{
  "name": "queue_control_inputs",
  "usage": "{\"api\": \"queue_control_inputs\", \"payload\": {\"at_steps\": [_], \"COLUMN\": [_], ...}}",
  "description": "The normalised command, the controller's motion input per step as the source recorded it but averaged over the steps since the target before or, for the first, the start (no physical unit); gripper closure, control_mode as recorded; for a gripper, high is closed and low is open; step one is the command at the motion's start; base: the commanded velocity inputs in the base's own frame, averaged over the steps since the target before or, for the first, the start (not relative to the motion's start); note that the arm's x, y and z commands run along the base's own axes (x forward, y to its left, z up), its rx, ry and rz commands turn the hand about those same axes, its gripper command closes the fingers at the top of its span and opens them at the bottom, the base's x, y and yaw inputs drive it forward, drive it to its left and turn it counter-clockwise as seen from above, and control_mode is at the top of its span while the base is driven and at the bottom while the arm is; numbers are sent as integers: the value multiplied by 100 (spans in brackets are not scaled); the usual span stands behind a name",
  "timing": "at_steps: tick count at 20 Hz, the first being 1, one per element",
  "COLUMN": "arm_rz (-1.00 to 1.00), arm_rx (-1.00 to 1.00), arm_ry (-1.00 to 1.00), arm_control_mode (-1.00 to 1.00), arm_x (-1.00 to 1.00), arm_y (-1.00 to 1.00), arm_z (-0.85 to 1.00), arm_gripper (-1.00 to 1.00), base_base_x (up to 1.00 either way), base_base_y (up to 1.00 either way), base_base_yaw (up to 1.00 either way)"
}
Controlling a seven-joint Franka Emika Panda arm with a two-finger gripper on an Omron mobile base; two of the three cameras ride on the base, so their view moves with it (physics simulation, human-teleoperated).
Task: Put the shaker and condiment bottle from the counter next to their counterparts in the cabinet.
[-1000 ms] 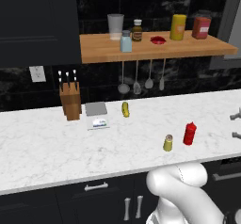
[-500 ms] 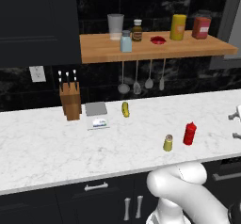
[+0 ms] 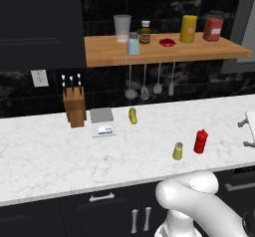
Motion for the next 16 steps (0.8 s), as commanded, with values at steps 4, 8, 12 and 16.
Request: {"api": "queue_control_inputs", "payload": {"at_steps": [4, 8, 12, 16], "arm_rz": [0, 0, 0, 0], "arm_rx": [-11, -4, 0, 0], "arm_ry": [-1, 0, 0, 0], "arm_control_mode": [-100, -100, -100, -100], "arm_x": [3, 10, 29, 26], "arm_y": [0, -5, -18, -16], "arm_z": [-27, -13, 0, 0], "arm_gripper": [-100, -100, -100, -100], "base_base_x": [0, 0, 0, 0], "base_base_y": [0, 0, 0, 0], "base_base_yaw": [0, 0, 0, 0]}}
